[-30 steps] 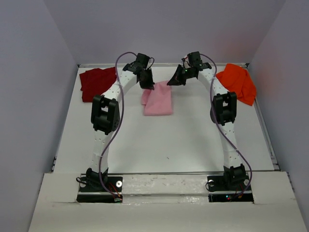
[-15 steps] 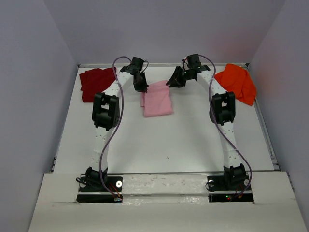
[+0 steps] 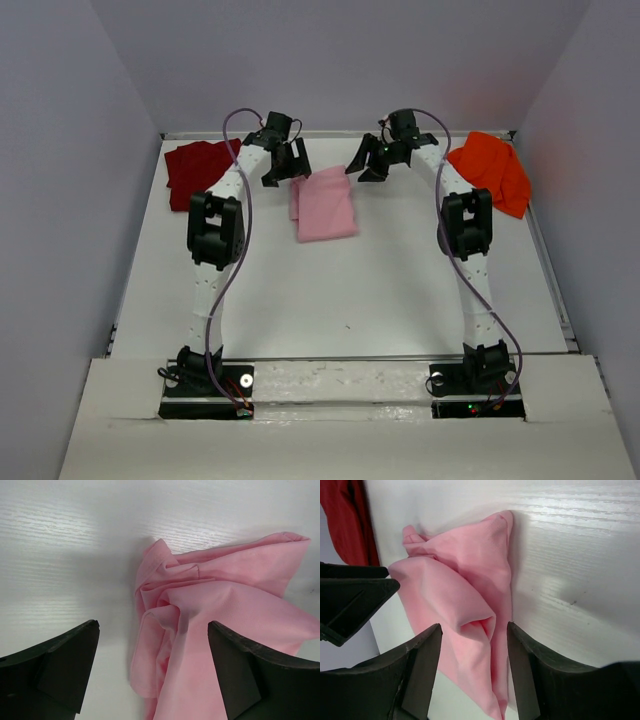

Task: Fold and stack the t-shirts
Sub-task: Fold the long partially folded tshirt into a neat square, then smooth out wrinkles on the folded tshirt

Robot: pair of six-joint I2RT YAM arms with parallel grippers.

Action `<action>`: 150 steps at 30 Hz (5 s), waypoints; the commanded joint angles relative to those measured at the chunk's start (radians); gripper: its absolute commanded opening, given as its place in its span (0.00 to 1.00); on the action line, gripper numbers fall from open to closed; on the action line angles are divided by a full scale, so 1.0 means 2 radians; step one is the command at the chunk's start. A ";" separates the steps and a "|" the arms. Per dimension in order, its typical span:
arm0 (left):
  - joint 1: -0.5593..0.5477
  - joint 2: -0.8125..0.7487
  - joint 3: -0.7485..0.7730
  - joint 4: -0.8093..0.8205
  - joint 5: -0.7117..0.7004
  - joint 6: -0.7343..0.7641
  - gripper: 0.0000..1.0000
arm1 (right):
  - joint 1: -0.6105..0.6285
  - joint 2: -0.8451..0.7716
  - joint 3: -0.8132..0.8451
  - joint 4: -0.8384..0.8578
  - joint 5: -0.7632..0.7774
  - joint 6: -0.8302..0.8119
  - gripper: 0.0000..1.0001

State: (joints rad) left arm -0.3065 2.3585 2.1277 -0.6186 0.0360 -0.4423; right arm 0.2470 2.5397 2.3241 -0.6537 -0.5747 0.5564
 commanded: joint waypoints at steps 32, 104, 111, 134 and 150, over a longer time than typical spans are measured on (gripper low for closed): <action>-0.019 -0.049 -0.185 0.108 0.230 -0.089 0.00 | 0.051 -0.026 -0.087 -0.027 -0.028 0.030 0.00; -0.136 -0.297 -0.343 0.049 0.104 0.101 0.87 | 0.114 -0.490 -0.549 -0.061 0.038 0.032 0.00; -0.137 -0.277 -0.313 0.016 0.055 0.183 0.80 | 0.114 -0.497 -0.564 -0.058 0.028 0.029 0.00; -0.135 -0.253 -0.331 -0.033 0.297 0.363 0.87 | 0.114 -0.491 -0.528 -0.121 0.027 -0.009 0.00; -0.135 -0.204 -0.329 -0.031 0.305 0.380 0.72 | 0.114 -0.502 -0.528 -0.132 0.033 -0.016 0.00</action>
State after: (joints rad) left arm -0.5804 1.9457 1.4658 -0.6704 0.6453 0.2951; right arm 0.4683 1.5696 1.2358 -0.9001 -0.5106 0.5407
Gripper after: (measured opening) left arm 0.743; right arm 0.010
